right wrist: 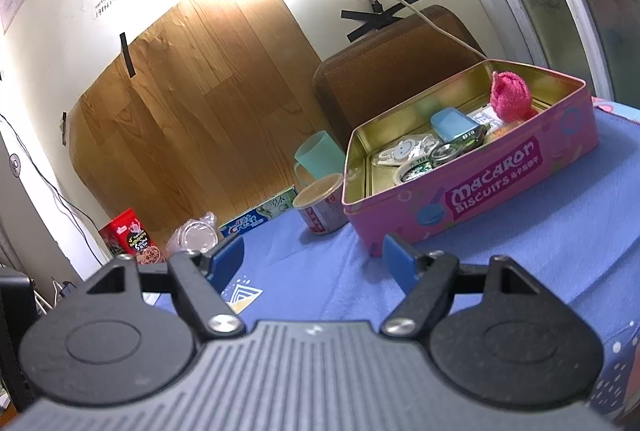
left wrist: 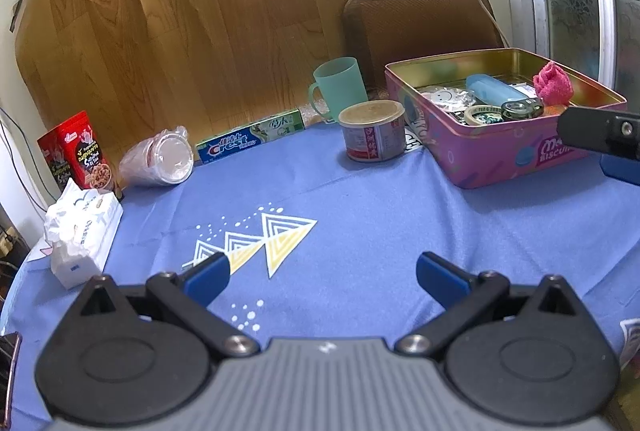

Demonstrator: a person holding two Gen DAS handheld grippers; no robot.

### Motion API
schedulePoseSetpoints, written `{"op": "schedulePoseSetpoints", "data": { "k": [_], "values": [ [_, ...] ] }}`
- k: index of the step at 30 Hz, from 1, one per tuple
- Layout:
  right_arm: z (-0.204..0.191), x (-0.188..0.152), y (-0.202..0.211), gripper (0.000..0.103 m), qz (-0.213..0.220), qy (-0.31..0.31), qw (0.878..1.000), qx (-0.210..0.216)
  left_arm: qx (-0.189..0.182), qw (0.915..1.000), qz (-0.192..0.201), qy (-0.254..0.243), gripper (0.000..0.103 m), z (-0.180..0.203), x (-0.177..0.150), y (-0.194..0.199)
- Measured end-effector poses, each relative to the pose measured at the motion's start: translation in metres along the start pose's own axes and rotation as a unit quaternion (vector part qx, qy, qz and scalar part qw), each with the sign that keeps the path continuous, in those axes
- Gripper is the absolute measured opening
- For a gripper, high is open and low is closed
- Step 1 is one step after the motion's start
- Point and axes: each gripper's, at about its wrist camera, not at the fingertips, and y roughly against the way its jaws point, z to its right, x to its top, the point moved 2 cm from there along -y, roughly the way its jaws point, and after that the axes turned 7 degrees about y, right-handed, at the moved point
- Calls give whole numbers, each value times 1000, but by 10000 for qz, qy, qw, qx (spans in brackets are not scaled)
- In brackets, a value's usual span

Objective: Organize soft objects

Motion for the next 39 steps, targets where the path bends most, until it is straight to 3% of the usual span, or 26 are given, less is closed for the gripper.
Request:
{"op": "schedulePoseSetpoints", "data": {
  "k": [39],
  "values": [
    [3, 3, 5, 79, 114, -51, 9999, 43, 159, 9998, 17, -99, 103, 5, -2, 4]
  ]
}}
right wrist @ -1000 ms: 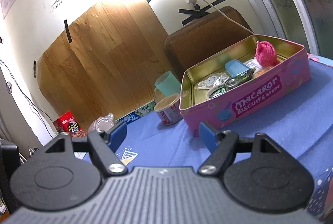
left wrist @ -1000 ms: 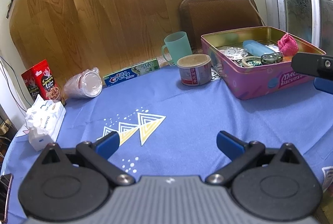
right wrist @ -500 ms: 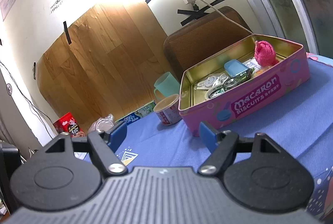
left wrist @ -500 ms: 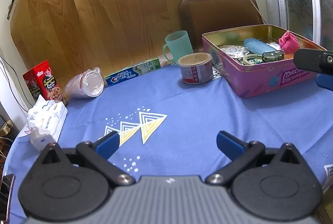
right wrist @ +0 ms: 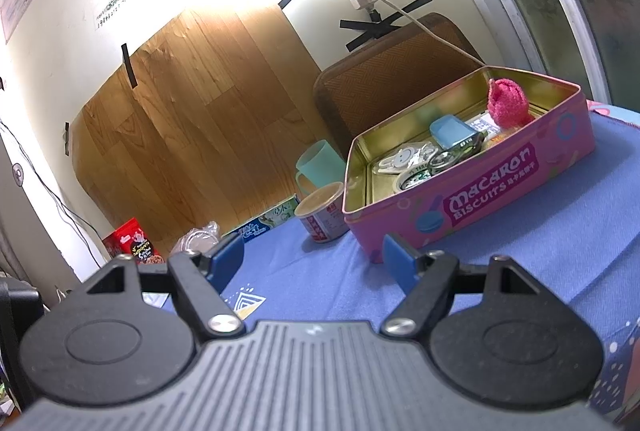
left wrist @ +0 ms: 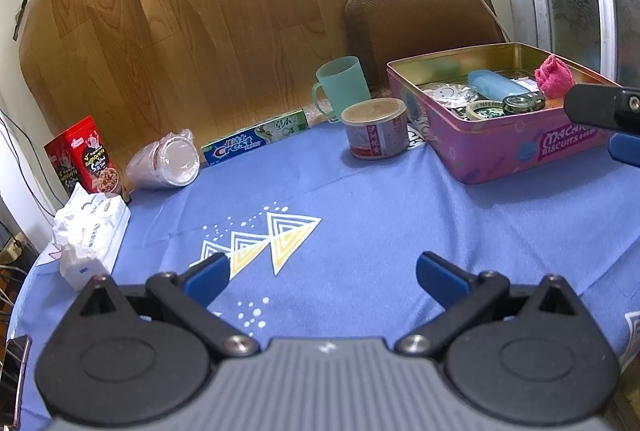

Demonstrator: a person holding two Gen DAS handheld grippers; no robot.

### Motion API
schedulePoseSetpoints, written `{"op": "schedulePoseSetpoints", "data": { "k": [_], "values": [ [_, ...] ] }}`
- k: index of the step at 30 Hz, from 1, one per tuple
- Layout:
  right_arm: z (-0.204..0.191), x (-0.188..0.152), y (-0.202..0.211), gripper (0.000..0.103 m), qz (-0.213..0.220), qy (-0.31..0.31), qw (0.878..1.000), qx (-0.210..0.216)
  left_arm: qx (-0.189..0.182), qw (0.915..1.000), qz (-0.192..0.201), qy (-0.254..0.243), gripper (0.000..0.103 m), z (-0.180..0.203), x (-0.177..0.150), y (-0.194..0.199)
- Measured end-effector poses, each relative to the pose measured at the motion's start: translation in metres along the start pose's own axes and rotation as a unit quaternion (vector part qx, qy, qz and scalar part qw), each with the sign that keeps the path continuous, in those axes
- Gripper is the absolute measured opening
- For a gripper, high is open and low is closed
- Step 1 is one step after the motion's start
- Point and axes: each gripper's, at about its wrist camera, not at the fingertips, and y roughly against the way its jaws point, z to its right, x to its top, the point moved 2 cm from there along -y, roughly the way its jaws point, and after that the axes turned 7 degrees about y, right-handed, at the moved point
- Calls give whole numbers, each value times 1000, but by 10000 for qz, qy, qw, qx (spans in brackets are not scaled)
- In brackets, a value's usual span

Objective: Organize soft objects

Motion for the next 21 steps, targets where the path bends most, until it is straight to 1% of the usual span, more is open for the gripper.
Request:
{"op": "schedulePoseSetpoints", "data": {
  "k": [21],
  "values": [
    [1, 2, 4, 79, 63, 25, 10000, 30, 14, 10000, 80, -58, 103, 2, 0, 5]
  ]
}}
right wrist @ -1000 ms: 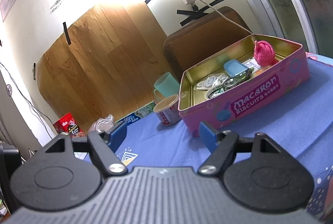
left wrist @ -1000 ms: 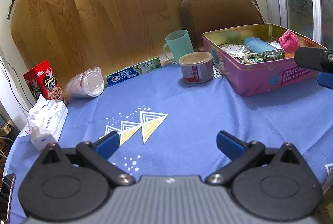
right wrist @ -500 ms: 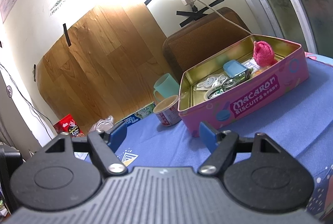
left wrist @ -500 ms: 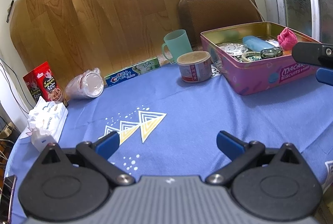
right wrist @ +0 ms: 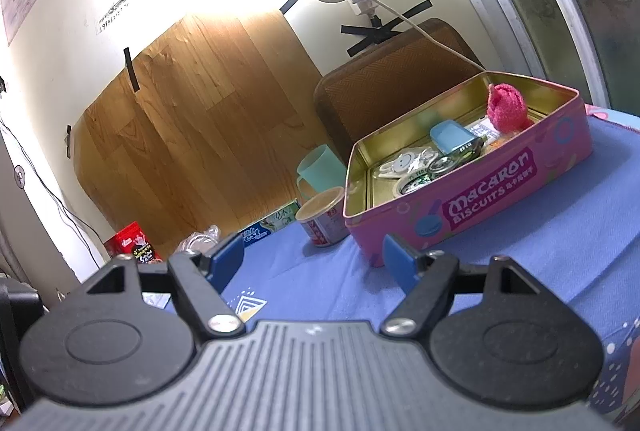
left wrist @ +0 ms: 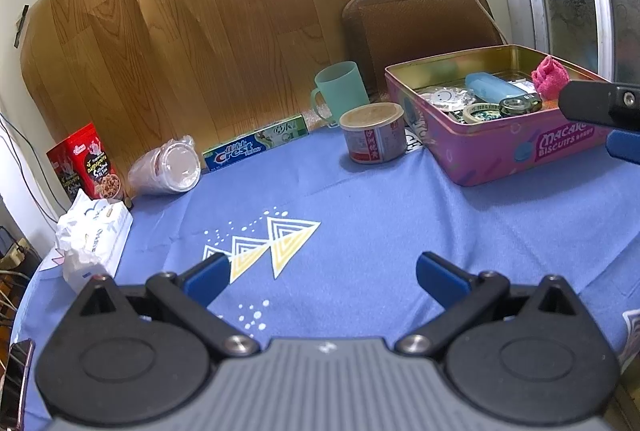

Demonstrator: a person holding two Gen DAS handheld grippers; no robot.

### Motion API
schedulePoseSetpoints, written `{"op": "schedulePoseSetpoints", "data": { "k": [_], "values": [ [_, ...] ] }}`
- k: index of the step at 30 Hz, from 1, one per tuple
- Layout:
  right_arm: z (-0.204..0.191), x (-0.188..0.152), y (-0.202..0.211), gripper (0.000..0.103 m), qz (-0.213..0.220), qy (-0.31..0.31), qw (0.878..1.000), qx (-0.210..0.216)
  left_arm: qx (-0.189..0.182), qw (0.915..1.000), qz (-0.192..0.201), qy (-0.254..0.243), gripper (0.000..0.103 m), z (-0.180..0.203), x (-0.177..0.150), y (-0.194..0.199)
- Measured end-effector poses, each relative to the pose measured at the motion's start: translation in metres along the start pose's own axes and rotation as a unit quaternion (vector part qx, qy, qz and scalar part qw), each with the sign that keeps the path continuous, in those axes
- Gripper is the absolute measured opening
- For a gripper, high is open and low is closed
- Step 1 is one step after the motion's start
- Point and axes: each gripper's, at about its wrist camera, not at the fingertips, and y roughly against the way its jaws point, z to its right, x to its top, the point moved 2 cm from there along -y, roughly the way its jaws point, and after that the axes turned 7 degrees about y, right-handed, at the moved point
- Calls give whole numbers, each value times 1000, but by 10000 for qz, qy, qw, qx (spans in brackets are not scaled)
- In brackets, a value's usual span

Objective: Organize soft objects

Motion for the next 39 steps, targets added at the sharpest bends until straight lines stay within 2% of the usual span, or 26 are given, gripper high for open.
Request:
{"op": "schedulePoseSetpoints", "data": {
  "k": [39],
  "values": [
    [3, 3, 4, 79, 58, 0, 10000, 25, -121, 9999, 9, -104, 103, 8, 0, 5]
  ]
}}
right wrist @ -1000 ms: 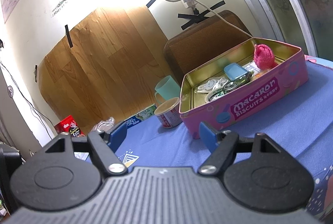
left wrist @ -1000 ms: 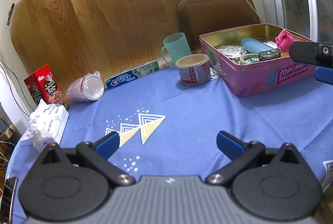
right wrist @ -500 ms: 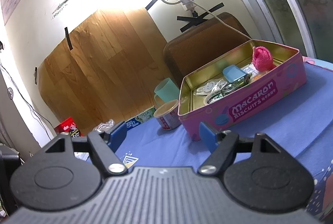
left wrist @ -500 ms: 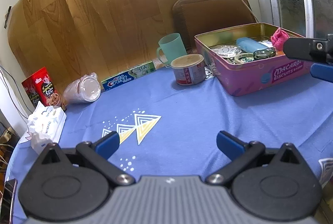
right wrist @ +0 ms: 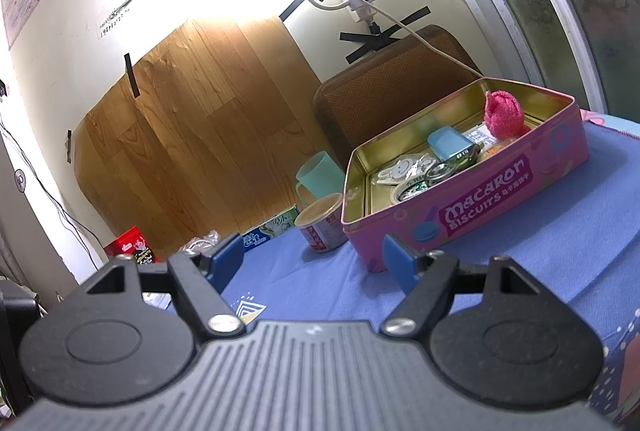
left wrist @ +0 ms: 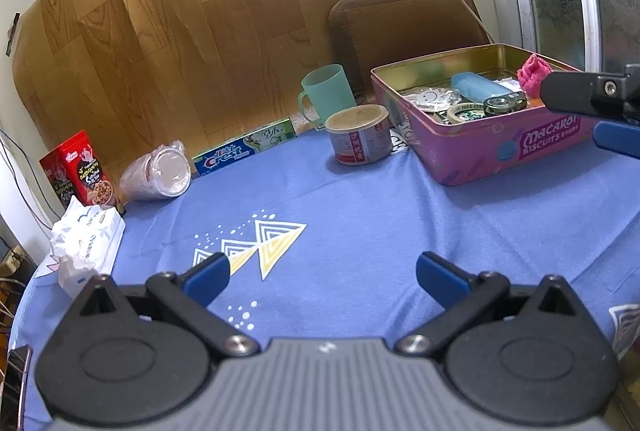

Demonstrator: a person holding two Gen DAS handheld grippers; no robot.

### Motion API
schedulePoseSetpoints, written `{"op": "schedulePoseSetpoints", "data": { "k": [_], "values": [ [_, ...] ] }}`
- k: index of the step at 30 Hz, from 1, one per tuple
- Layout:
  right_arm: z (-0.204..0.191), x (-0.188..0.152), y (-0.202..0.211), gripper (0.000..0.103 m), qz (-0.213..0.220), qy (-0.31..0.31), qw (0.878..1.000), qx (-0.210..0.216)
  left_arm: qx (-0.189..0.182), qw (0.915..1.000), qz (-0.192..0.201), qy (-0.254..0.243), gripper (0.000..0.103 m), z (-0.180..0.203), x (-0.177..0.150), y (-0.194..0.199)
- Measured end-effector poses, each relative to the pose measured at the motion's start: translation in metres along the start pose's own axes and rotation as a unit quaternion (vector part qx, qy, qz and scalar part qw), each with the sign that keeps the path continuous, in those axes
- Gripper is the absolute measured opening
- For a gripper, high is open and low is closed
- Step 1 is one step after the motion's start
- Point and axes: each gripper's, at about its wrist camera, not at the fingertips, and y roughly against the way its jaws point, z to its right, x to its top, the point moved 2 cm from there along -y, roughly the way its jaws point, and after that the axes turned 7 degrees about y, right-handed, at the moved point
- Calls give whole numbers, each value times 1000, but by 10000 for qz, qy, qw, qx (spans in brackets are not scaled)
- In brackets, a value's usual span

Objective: Organize soft objects

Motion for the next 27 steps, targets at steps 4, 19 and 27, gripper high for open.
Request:
{"op": "schedulePoseSetpoints", "data": {
  "k": [4, 19, 27],
  "values": [
    [0, 0, 0, 79, 4, 4, 10000, -2, -28, 10000, 13, 8, 103, 0, 0, 0],
    [1, 0, -1, 79, -13, -9, 10000, -13, -30, 10000, -28, -29, 103, 0, -1, -2],
    [2, 0, -1, 79, -18, -15, 10000, -11, -24, 10000, -55, -61, 103, 1, -2, -4]
  ]
}}
